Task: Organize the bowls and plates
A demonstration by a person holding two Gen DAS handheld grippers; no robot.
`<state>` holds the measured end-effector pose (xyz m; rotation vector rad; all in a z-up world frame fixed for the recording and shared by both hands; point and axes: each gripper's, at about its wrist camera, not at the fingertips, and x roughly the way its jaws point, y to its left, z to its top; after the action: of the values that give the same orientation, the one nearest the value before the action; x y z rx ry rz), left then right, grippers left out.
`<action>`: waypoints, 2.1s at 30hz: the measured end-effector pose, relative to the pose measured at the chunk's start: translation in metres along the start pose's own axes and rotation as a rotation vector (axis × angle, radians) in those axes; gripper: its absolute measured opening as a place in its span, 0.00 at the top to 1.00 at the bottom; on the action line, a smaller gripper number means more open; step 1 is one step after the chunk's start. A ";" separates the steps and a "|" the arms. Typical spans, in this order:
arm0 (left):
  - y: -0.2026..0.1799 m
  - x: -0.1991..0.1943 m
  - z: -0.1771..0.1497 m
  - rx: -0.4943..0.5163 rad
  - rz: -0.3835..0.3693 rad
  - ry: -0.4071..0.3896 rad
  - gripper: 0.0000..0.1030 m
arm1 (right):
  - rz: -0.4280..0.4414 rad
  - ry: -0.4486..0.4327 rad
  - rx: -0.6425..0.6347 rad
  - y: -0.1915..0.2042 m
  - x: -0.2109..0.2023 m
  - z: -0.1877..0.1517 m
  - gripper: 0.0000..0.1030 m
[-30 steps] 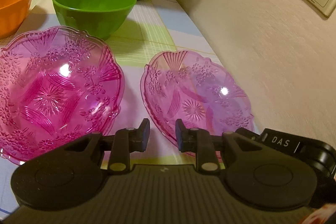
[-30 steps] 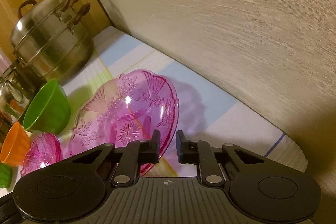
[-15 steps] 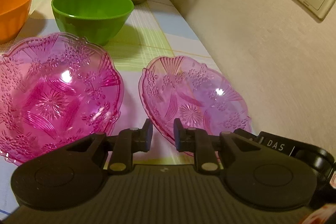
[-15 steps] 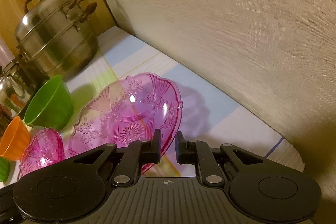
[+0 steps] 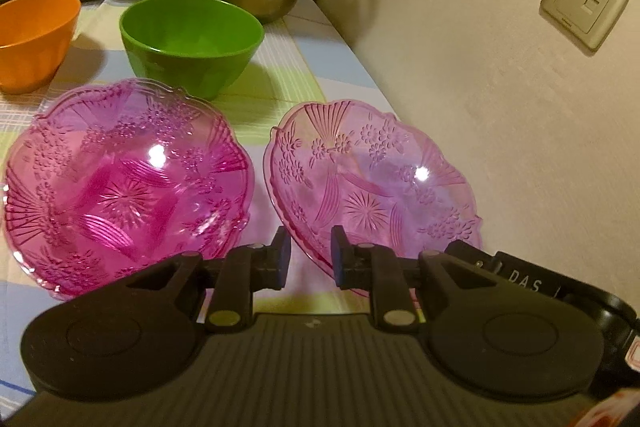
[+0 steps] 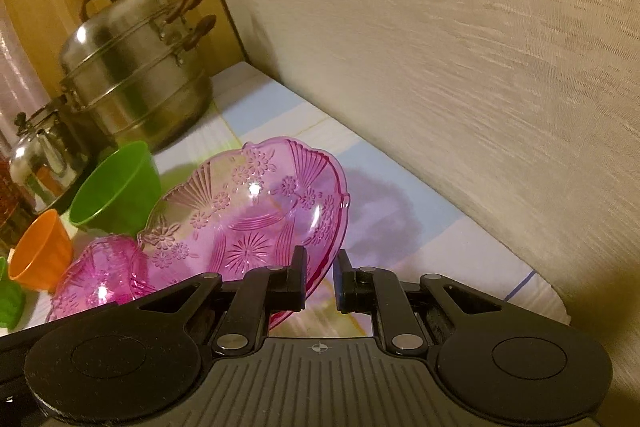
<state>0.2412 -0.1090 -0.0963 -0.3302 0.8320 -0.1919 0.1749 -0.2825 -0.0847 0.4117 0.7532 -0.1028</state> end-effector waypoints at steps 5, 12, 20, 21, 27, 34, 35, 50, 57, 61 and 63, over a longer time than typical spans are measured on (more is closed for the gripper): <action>-0.001 -0.014 0.000 0.002 -0.006 -0.012 0.82 | 0.001 -0.019 -0.015 0.005 -0.016 -0.001 0.87; -0.003 -0.036 -0.003 0.010 -0.018 -0.024 0.82 | 0.012 -0.028 -0.012 0.004 -0.038 -0.003 0.87; 0.000 -0.066 -0.005 0.011 -0.011 -0.049 0.82 | 0.030 -0.048 -0.034 0.015 -0.063 -0.007 0.87; 0.001 -0.070 -0.006 0.011 -0.009 -0.052 0.82 | 0.034 -0.050 -0.035 0.017 -0.066 -0.008 0.87; 0.010 -0.092 -0.006 -0.002 0.008 -0.072 0.82 | 0.058 -0.054 -0.057 0.031 -0.082 -0.012 0.87; 0.027 -0.120 -0.008 -0.022 0.037 -0.103 0.82 | 0.097 -0.049 -0.086 0.054 -0.090 -0.017 0.87; 0.030 -0.124 -0.008 -0.027 0.043 -0.108 0.82 | 0.105 -0.045 -0.088 0.058 -0.090 -0.018 0.87; 0.089 -0.142 -0.007 -0.108 0.138 -0.124 0.82 | 0.188 0.032 -0.166 0.120 -0.071 -0.038 0.87; 0.105 -0.126 -0.006 -0.130 0.150 -0.092 0.82 | 0.186 0.079 -0.169 0.128 -0.049 -0.042 0.87; 0.108 -0.120 -0.006 -0.131 0.154 -0.085 0.82 | 0.181 0.094 -0.170 0.129 -0.040 -0.042 0.87; 0.108 -0.117 -0.006 -0.132 0.156 -0.081 0.82 | 0.178 0.097 -0.172 0.130 -0.037 -0.042 0.87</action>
<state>0.1636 0.0255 -0.0577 -0.3928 0.7881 0.0218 0.1514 -0.1485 -0.0446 0.3193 0.8103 0.1487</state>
